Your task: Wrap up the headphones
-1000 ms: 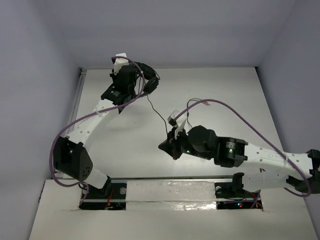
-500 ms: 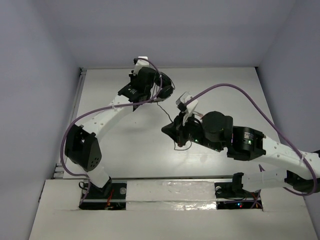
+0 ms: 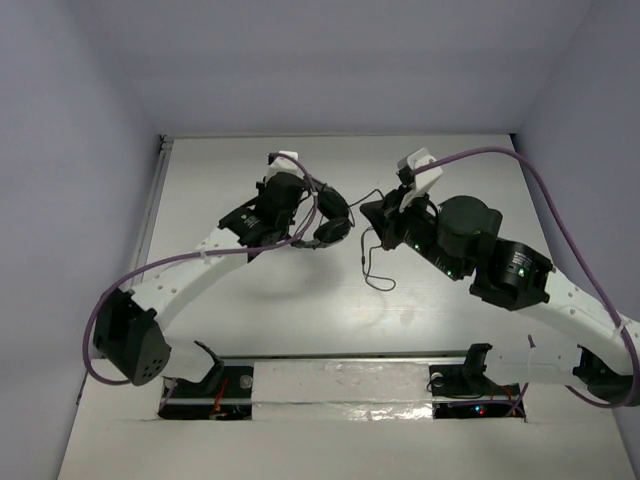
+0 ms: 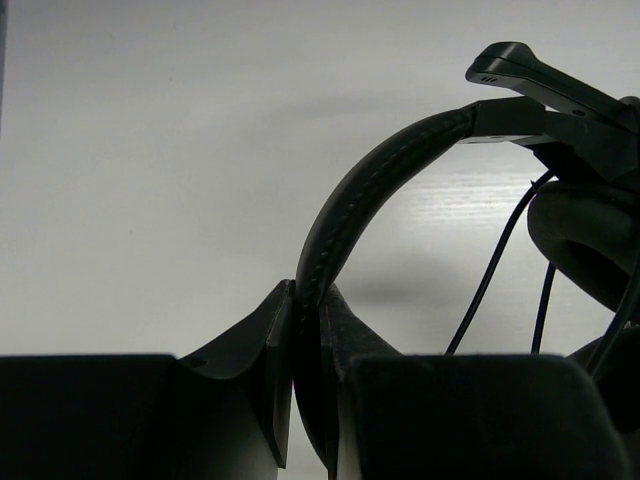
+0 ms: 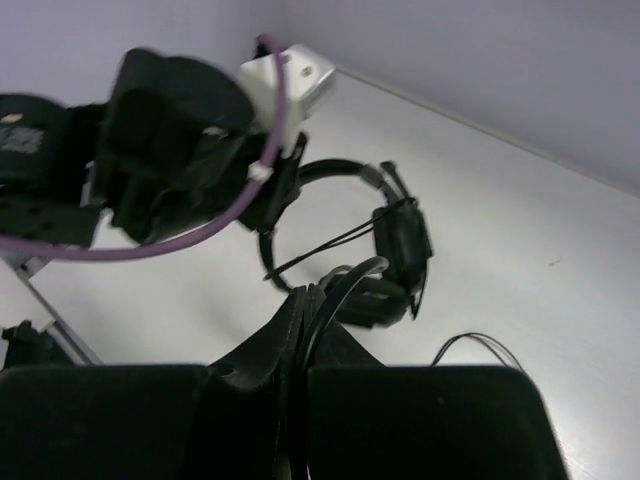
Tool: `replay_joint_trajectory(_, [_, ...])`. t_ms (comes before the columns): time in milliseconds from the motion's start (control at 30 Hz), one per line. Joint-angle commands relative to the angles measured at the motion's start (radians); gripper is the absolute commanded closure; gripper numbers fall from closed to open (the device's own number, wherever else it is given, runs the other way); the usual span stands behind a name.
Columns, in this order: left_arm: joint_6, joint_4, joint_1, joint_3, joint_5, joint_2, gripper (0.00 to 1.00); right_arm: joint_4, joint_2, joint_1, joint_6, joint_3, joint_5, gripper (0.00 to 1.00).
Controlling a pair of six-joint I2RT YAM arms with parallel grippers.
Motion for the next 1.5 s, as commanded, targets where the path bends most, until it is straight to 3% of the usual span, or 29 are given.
replay_joint_trajectory(0, [-0.008,0.033,-0.025,-0.05,0.057,-0.105,1.0,0.102,-0.007,-0.053,-0.042,0.011,-0.033,1.0])
replay_joint_trajectory(233, [0.071,0.018,-0.133,-0.087,0.101,-0.158,1.0,0.154,0.094,-0.148,-0.066,0.042,-0.083,1.0])
replay_joint_trajectory(433, [0.099,0.036,-0.133,-0.151,0.164,-0.26,1.0,0.211,0.139,-0.334,-0.056,0.007,-0.155,1.0])
replay_joint_trajectory(667, [0.108,0.03,-0.133,-0.179,0.195,-0.304,1.0,0.292,0.177,-0.47,-0.01,-0.079,-0.23,1.0])
replay_joint_trajectory(1000, [0.17,0.003,-0.133,-0.122,0.512,-0.339,1.0,0.338,0.275,-0.55,-0.008,-0.085,-0.336,1.0])
replay_joint_trajectory(1100, [0.187,0.007,-0.11,-0.121,0.537,-0.364,1.0,0.326,0.291,-0.562,-0.019,-0.09,-0.328,1.0])
replay_joint_trajectory(1167, [0.194,0.012,-0.1,-0.124,0.508,-0.373,1.0,0.335,0.279,-0.571,-0.028,-0.111,-0.316,1.0])
replay_joint_trajectory(1300, [0.188,-0.071,-0.1,-0.084,0.206,-0.315,1.0,0.321,0.266,-0.591,-0.048,-0.131,-0.241,0.97])
replay_joint_trajectory(1467, [0.199,-0.085,-0.136,-0.09,0.135,-0.264,1.0,0.307,0.272,-0.622,-0.063,-0.085,-0.28,0.97])
